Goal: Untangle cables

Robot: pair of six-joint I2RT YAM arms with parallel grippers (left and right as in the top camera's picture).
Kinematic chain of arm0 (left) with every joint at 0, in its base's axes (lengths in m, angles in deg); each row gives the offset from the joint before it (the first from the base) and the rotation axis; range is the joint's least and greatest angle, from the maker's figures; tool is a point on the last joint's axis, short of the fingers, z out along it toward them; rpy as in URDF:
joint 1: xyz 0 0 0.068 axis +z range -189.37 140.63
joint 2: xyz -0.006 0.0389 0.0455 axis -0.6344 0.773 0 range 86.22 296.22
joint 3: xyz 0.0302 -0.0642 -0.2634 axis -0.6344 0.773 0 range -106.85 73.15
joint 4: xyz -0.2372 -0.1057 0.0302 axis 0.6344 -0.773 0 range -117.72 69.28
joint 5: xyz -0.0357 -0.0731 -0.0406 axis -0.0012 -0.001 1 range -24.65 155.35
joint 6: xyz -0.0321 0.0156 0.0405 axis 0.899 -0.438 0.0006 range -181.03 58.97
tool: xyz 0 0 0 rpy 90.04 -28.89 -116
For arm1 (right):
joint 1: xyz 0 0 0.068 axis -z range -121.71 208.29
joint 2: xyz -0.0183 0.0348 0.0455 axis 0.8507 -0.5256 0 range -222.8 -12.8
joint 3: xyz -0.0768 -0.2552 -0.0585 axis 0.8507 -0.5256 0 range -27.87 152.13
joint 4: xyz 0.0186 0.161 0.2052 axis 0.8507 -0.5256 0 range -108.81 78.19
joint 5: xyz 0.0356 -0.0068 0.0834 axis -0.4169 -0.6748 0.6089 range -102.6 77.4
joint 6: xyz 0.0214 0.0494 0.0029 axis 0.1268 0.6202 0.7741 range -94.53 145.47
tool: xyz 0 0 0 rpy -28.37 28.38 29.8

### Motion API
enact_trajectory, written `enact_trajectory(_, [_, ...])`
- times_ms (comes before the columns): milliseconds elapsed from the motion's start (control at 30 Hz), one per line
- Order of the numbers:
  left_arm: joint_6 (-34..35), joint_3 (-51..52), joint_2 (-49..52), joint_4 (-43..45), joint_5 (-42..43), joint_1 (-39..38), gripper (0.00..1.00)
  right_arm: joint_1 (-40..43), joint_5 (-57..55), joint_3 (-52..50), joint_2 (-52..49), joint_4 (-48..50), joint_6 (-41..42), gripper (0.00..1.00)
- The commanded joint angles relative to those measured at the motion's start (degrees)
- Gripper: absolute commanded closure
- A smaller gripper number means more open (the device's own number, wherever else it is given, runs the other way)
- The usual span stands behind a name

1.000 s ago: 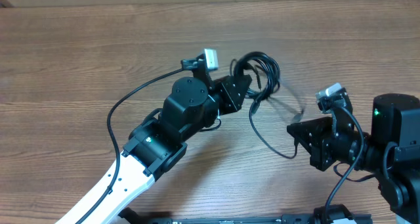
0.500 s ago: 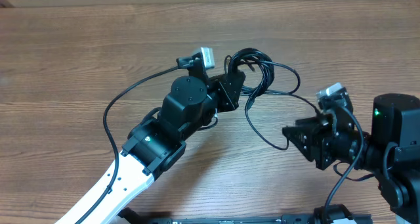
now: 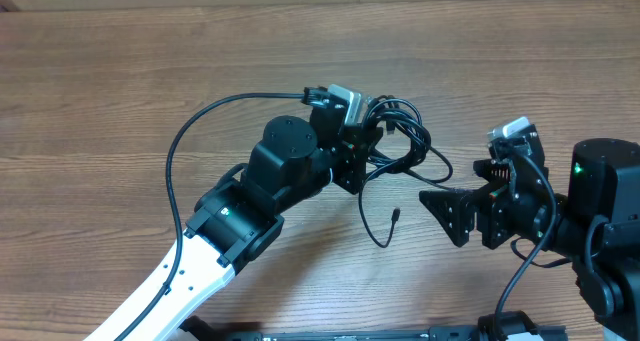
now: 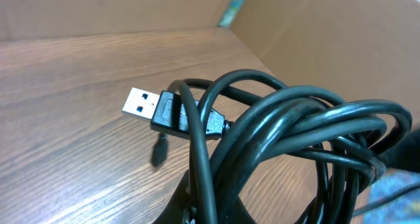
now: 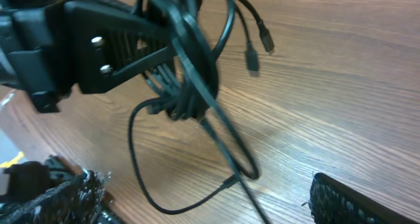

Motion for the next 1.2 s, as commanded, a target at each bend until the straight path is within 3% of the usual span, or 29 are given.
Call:
enact_trajectory(0, [-5.03,-0.74,-0.24,1.42,6.29,0.2,0.96,0.04,-2.08,1.05,0.48,0.66,-0.9,0.0])
enact_trajectory(167, [-2.25,-0.74,-0.26,4.26,10.38,0.2,0.96,0.04,0.15,1.05,0.46,0.81,-0.92,0.02])
enact_trajectory(300, [1.27,-0.74,-0.24,6.73,11.65,0.2,0.96,0.04,1.64,1.05,0.28,1.4,-0.87,0.1])
enact_trajectory(600, [1.2,-0.74,-0.24,7.65,14.45,-0.24,0.96,0.04,5.53,1.05,0.15,3.87,-0.87,0.3])
enact_trajectory(700, [1.2,-0.74,-0.24,7.65,14.43,-0.22,0.96,0.04,5.53,1.05,0.13,4.07,-0.85,0.5])
enact_trajectory(833, [1.22,-0.74,-0.24,7.69,13.7,-0.22,0.96,0.04,5.53,1.05,0.02,3.43,-0.83,0.95])
enact_trajectory(1167, [5.97,-0.74,-0.24,7.72,9.25,-0.22,0.96,0.04,5.55,1.05,0.04,2.34,-0.83,0.96])
